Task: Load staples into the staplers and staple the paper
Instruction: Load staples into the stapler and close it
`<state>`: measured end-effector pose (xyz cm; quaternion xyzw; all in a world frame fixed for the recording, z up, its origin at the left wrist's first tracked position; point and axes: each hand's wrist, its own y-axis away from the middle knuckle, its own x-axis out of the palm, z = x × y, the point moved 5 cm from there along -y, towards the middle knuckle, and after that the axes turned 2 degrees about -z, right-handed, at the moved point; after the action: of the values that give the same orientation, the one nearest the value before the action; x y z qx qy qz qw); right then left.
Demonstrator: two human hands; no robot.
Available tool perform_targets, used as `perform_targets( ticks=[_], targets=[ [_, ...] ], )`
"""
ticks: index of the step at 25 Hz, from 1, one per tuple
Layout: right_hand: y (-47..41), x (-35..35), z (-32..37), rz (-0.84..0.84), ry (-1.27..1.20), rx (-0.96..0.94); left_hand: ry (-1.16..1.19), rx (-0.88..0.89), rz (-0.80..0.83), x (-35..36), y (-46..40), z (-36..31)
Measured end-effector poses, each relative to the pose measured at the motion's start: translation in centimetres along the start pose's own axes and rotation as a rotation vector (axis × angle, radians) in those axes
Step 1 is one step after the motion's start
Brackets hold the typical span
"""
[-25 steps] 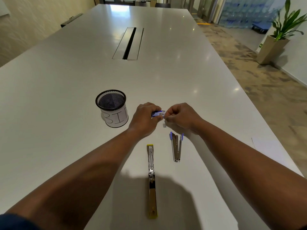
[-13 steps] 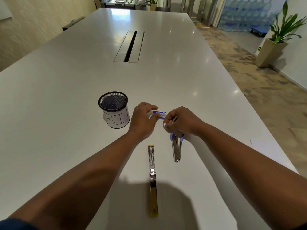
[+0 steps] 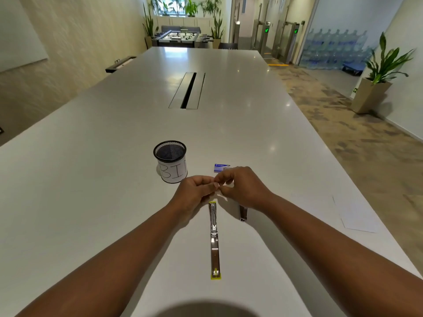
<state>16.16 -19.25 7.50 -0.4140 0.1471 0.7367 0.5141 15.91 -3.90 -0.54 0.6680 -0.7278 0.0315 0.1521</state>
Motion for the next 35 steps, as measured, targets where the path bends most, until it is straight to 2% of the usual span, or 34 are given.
perform_targets(
  ticks=[6, 9, 12, 16, 18, 20, 22, 35],
  targets=[
    [6.5, 2.2, 1.6, -0.219, -0.227, 0.142, -0.041, -0.011, -0.077, -0.7, 3.5, -0.7],
    [9.7, 4.0, 2.2, -0.250, -0.326, 0.192, -0.104, -0.006, -0.096, -0.8, 4.6, -0.8],
    [10.8, 5.2, 2.0, -0.242, -0.274, 0.172, -0.183, -0.023, -0.111, -0.8, 5.2, -0.7],
    [10.7, 6.0, 1.4, -0.244, -0.190, 0.155, -0.280, -0.013, -0.052, -0.2, 5.9, -0.5],
    [10.7, 6.1, 1.2, -0.255, -0.177, 0.139, -0.444, 0.041, -0.031, 0.0, 5.9, -1.1],
    [10.6, 6.1, 1.2, -0.255, -0.178, 0.117, -0.770, 0.125, -0.033, 0.1, 5.8, -1.9],
    [10.6, 6.1, 1.1, -0.249, -0.184, 0.104, -0.917, 0.155, -0.014, 0.4, 5.5, -2.3],
    [10.4, 6.3, 0.8, -0.244, -0.194, 0.117, -0.964, 0.103, 0.023, 0.8, 5.5, -2.1]
  ],
)
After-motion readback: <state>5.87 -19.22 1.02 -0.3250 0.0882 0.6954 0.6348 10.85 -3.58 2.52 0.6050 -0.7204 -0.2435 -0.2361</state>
